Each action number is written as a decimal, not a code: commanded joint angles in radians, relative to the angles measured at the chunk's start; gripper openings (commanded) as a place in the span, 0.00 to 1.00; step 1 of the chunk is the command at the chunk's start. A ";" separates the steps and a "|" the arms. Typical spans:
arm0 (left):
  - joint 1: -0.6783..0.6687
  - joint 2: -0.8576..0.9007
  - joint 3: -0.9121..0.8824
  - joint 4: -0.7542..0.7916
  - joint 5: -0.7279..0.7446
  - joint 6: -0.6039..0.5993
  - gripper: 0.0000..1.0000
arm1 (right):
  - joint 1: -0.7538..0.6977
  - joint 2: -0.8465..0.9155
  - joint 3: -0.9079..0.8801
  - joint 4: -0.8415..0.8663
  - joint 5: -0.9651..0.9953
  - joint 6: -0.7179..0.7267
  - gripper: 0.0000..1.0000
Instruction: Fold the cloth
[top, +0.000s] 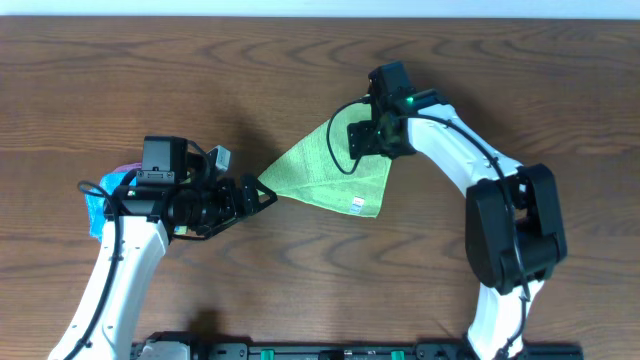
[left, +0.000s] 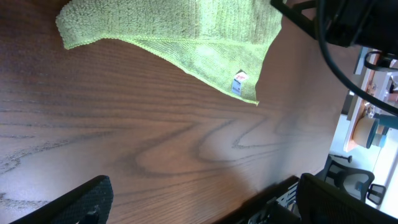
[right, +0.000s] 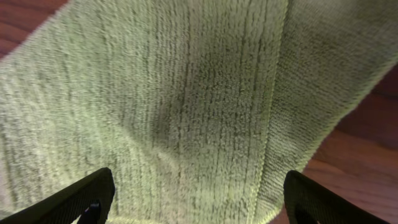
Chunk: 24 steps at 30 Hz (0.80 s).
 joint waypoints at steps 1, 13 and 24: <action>-0.005 0.000 0.013 -0.002 -0.005 0.021 0.95 | 0.009 0.022 -0.003 0.007 -0.004 -0.012 0.88; -0.005 0.000 0.013 -0.002 -0.007 0.021 0.95 | 0.009 0.036 -0.003 0.018 -0.005 -0.011 0.87; -0.005 0.000 0.013 -0.002 -0.006 0.021 0.95 | 0.009 0.061 -0.003 0.026 -0.027 -0.005 0.78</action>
